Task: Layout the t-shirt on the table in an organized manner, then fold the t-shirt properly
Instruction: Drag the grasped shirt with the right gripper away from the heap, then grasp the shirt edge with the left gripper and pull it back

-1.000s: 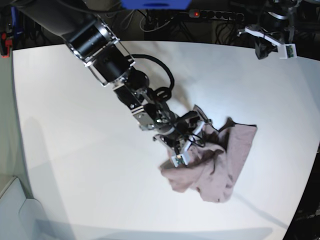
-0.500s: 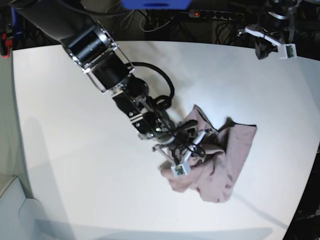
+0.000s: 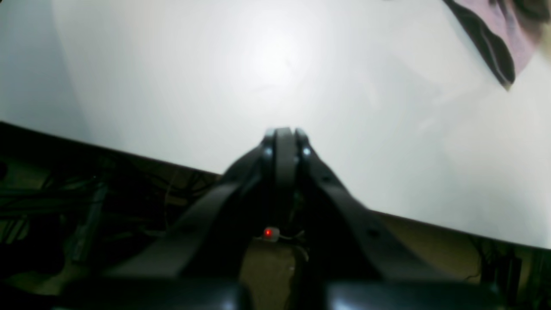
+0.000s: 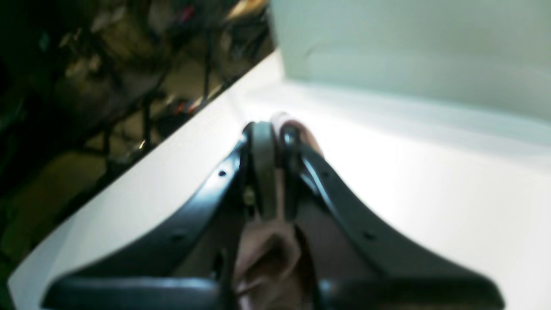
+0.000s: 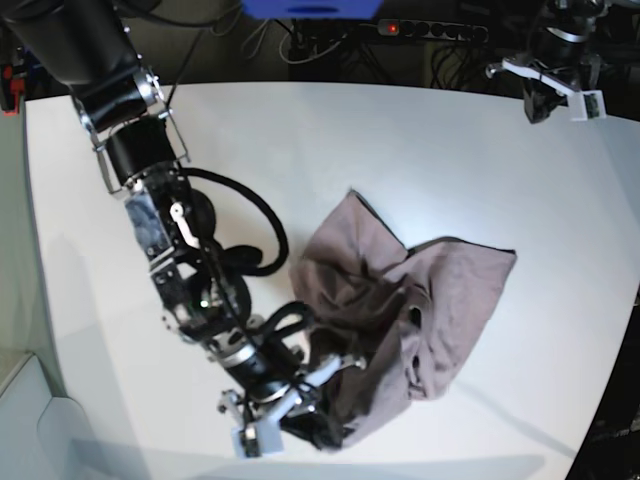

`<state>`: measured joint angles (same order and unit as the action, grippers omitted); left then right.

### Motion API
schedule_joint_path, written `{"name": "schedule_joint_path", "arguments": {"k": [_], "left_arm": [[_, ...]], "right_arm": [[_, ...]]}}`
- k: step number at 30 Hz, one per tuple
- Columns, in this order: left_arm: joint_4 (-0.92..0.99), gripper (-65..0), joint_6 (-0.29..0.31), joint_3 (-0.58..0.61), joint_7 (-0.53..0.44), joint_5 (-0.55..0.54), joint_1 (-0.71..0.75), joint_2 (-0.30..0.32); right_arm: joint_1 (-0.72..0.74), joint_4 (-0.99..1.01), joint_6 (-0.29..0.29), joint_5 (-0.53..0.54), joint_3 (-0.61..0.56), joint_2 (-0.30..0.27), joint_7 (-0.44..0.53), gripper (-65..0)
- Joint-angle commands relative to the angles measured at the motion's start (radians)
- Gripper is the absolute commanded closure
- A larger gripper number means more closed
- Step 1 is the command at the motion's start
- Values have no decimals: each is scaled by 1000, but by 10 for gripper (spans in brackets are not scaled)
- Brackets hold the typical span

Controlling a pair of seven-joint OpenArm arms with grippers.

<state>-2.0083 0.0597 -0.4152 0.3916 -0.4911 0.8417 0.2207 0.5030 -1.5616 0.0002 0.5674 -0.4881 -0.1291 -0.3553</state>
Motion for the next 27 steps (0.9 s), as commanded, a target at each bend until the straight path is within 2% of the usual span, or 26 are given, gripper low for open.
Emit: {"name": "schedule_joint_path", "arguments": {"k": [1,8,13,17,20,22,25,27], "left_arm": [[-16,-1,1,-4,-23,-4,6,9],[-18,-4,1,-1,-23,-5,-52,10],[-18,-5,1,5,-20,-7,-114,10],[-18,-5,1,-1,83,-7,-181,10],[-18,-19,2,-1,175,-7,-244,10],[-18,-75,2,0,226,-8,-282,9],[-18,-203,2,8,283,-10,-341,4],[-18,-248,2,26,312,-31,-384,9]], "right_arm": [[29,-20,-1,7,39,3,32,0],[27,16,-1,7,279,1,34,0],[30,194,1,7,457,-19,35,0],[44,401,-1,6,641,-22,31,0],[16,453,-1,7,675,-54,29,-10],[-34,439,-1,9,676,-65,29,-65],[-108,389,-1,9,705,-71,23,-191],[-154,330,-1,9,727,-74,-11,-281]]}}
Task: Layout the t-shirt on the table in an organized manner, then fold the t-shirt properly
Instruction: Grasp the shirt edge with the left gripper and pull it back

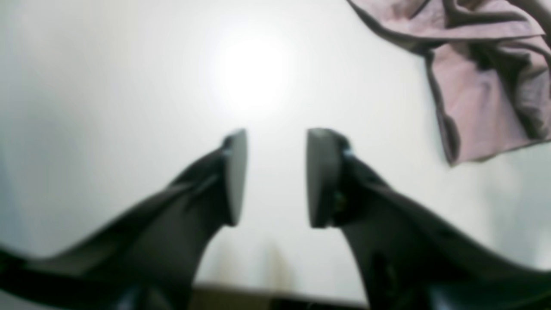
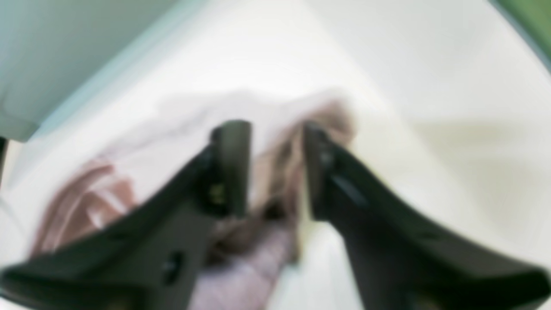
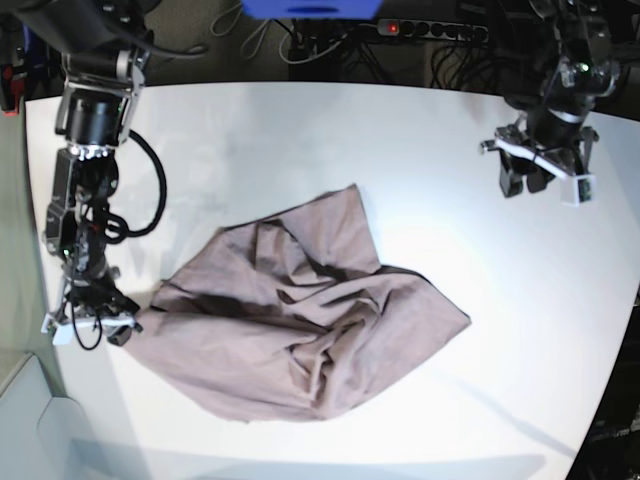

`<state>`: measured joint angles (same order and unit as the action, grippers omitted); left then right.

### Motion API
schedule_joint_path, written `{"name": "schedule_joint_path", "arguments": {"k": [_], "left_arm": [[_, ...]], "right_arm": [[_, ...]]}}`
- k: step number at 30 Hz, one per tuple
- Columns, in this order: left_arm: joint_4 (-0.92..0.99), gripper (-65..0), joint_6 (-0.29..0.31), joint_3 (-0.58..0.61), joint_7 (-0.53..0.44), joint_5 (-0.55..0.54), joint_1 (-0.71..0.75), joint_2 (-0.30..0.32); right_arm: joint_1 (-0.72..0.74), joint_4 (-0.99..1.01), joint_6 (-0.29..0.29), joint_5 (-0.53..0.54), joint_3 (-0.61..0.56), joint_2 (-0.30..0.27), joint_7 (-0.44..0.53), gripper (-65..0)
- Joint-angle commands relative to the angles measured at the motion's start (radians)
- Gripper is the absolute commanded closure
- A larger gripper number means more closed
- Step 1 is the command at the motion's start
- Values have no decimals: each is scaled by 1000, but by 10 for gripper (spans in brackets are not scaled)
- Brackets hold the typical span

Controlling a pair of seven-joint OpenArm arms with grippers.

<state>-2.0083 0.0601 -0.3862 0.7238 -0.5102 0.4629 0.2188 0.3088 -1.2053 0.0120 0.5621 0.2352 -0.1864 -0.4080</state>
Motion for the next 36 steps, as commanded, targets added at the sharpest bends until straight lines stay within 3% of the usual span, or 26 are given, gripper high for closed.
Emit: {"name": "schedule_joint_path", "arguments": {"k": [1,5,15,24,36], "left_arm": [[-16,-254,2,3,-11,-32,-23,11],[-10,-254,2,37,20,-84,-111,6],[197,-253,1,284,13,-21,-310,-92],[423,-252,-6,410,10,81,-424,-170],[574,-252,-9,511,-45,114,-459,-178]], "right_arm": [[13,-61,-13,14,20,-17,27,-318],[-104,-204,-14,14,69,-11,-7,-379],[-333,-416,-16,13,65,-12,-50,-381],[-422,-460,-17,11,69,-20,-56,-381],[-445,-469,-17,9,71,-25,-56,-381]]}}
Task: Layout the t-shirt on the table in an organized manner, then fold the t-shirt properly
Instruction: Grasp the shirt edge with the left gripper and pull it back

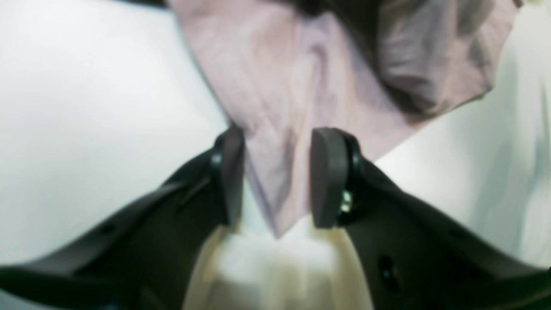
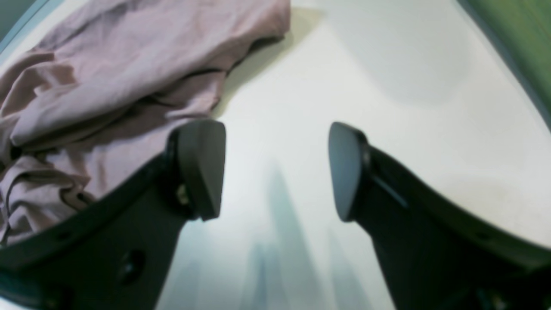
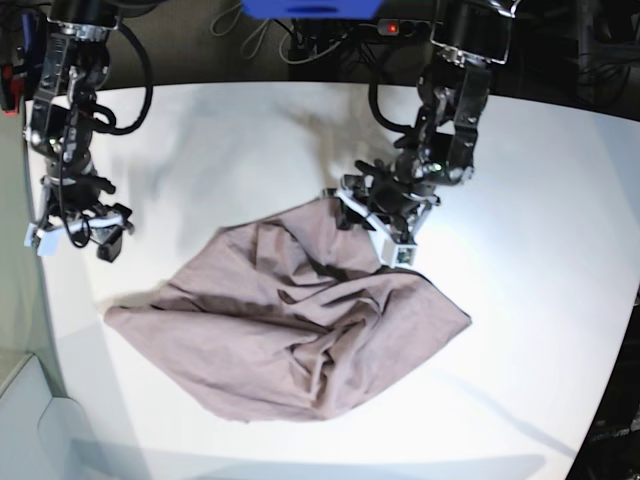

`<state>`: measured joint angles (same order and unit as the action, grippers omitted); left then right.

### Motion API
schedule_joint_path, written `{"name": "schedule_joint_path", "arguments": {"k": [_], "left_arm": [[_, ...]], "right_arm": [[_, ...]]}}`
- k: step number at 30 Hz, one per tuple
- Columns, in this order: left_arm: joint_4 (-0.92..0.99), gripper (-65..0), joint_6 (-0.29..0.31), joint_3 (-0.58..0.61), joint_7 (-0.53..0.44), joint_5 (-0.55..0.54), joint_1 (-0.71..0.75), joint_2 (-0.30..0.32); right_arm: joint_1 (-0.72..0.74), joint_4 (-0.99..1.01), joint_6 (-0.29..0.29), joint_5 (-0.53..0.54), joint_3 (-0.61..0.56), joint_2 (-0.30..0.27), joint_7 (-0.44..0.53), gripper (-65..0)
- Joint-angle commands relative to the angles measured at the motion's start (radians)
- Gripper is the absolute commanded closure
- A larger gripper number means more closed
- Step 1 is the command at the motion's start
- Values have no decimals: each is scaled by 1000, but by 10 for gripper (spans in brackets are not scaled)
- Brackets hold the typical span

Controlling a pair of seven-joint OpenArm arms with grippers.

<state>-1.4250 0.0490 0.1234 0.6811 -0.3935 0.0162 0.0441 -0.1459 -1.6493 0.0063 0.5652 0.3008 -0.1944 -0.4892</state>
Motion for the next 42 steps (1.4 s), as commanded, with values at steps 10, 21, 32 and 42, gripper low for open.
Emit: {"name": "schedule_joint_path", "arguments": {"k": [10,21,32,42], "left_arm": [[68,0,2,5,9,-12,0,4],[-376,-4,12,5,85,-14,229,-5],[-601,-4,13,207,110,-52,367,86],[-600,-4,12,235,121,-63,387,193]], "right_arm": [[-1,-44,-12,8,5,-40,25,-381],[4,-44,-12,8,5,-40,27,-381],[29,-36,-12,8,4,-40,27,-381],[19,-36,-13,8,-1,-38,27,-381]]}}
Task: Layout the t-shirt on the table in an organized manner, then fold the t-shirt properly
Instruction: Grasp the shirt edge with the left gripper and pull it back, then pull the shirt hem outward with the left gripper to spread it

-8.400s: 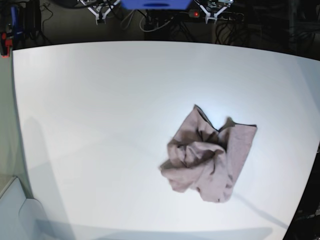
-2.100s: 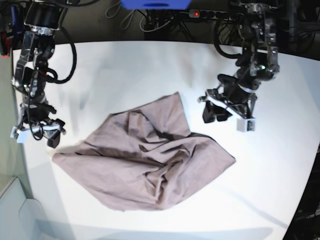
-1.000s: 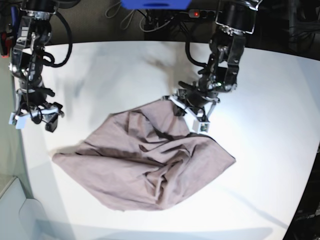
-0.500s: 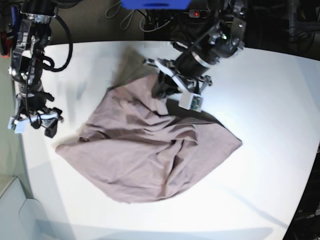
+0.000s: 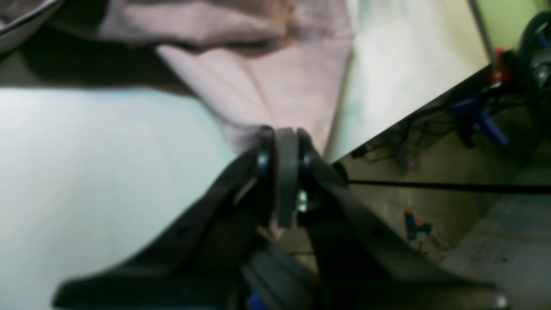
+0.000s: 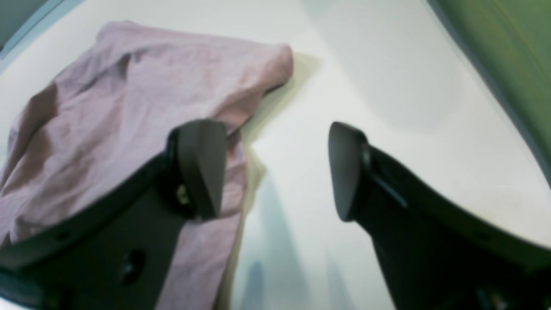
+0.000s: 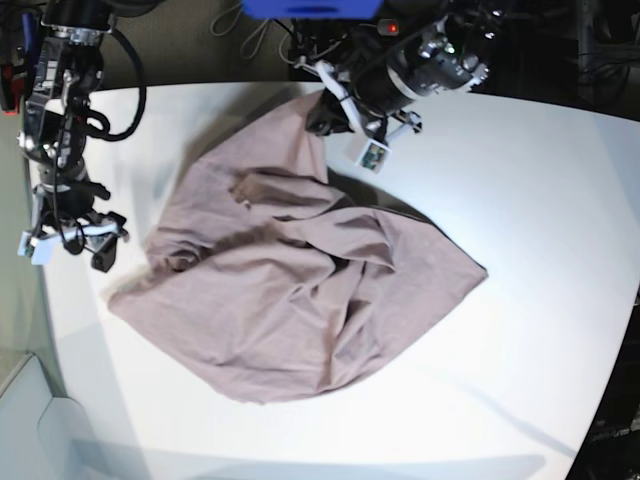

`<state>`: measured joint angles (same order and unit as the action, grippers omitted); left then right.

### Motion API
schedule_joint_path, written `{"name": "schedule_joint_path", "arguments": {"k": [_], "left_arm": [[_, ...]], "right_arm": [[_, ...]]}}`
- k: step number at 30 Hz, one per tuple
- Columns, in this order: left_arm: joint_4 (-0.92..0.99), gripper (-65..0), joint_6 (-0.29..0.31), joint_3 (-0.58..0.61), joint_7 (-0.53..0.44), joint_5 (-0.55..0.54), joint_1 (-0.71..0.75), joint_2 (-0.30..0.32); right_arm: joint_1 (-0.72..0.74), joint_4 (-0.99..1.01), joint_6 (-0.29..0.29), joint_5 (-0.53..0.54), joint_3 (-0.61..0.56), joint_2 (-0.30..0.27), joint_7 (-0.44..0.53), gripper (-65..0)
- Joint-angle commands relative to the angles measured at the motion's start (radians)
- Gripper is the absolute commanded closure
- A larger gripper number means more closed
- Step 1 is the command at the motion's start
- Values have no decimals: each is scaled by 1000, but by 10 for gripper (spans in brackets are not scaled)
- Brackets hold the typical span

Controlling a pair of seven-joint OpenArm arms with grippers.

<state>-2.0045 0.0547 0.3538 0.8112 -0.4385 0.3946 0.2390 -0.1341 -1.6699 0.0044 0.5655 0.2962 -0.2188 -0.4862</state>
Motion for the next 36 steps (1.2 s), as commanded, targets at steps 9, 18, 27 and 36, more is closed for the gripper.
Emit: {"name": "schedule_joint_path", "arguments": {"k": [9,18,27,36], "left_arm": [[-20,-283,7,116,-8,-18,22,115],[-20,-644,1,24,-19,-16,23,109],[-12,-650,-2,-361,-16,-16,-6,-3],[291,-650,6,-657,-10,-16,-248,-69]], "right_arm": [[-14,-17,-11,8,4,-9,24,-381],[-16,-16,-11,9,4,-8,24,-381],[-16,-16,-11,9,4,-8,24,-381],[-14,-16,-11,9,4,-6,24,-381]]}}
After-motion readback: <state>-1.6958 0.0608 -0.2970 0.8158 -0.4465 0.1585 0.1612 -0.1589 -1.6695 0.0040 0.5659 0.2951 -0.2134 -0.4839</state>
